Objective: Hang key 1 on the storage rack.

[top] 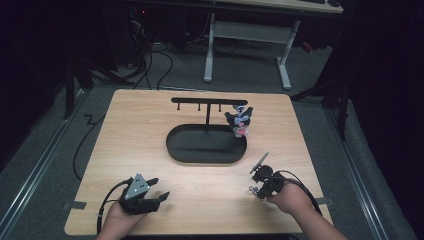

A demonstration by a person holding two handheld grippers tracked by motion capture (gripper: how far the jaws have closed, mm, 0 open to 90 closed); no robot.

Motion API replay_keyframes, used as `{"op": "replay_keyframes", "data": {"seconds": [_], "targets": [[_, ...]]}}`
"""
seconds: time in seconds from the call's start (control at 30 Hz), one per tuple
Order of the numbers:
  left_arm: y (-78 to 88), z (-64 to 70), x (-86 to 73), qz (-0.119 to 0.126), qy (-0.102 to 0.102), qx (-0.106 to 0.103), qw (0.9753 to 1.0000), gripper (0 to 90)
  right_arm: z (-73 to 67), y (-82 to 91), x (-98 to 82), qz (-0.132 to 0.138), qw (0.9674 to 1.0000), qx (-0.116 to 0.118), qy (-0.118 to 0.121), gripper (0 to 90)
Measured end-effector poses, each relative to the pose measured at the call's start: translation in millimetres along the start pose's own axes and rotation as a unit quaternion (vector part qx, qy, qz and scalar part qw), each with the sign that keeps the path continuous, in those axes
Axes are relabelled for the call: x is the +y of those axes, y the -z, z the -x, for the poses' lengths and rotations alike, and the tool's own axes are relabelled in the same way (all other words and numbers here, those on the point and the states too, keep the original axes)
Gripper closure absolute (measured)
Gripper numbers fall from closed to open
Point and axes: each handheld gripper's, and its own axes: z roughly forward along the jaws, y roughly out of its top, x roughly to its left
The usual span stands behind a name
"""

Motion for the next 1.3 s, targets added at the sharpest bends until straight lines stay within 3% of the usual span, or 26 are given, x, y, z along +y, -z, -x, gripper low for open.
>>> {"op": "replay_keyframes", "data": {"seconds": [0.2,0.37,0.63,0.8,1.03,1.3], "targets": [[-0.7,0.8,-0.5,-0.002,0.002,-0.001,1.0,37.2,0.8,-0.1,1.0,-0.003,1.0,0.002,-0.001,83.9],[-0.6,-0.2,-1.0,-0.001,0.004,0.0,1.0,37.2,-3.4,-0.3,0.2,0.002,0.9998,-0.011,0.017,84.8],[0.4,-2.1,-1.1,0.001,0.006,0.001,1.0,37.2,-1.4,2.2,-2.1,-0.001,0.9997,-0.003,0.023,84.9],[-0.1,-3.1,-0.9,-0.001,0.006,0.002,1.0,37.2,3.0,14.6,-4.2,-0.001,0.9994,-0.016,0.03,84.9],[0.4,-3.2,-0.6,0.0,0.004,0.002,1.0,37.2,6.0,32.0,-2.1,0.006,0.9995,-0.026,0.018,84.9],[2.1,-4.0,-0.8,0.003,0.007,0.003,1.0,37.2,6.5,48.0,6.9,0.008,0.9989,-0.033,0.031,84.8]]}}
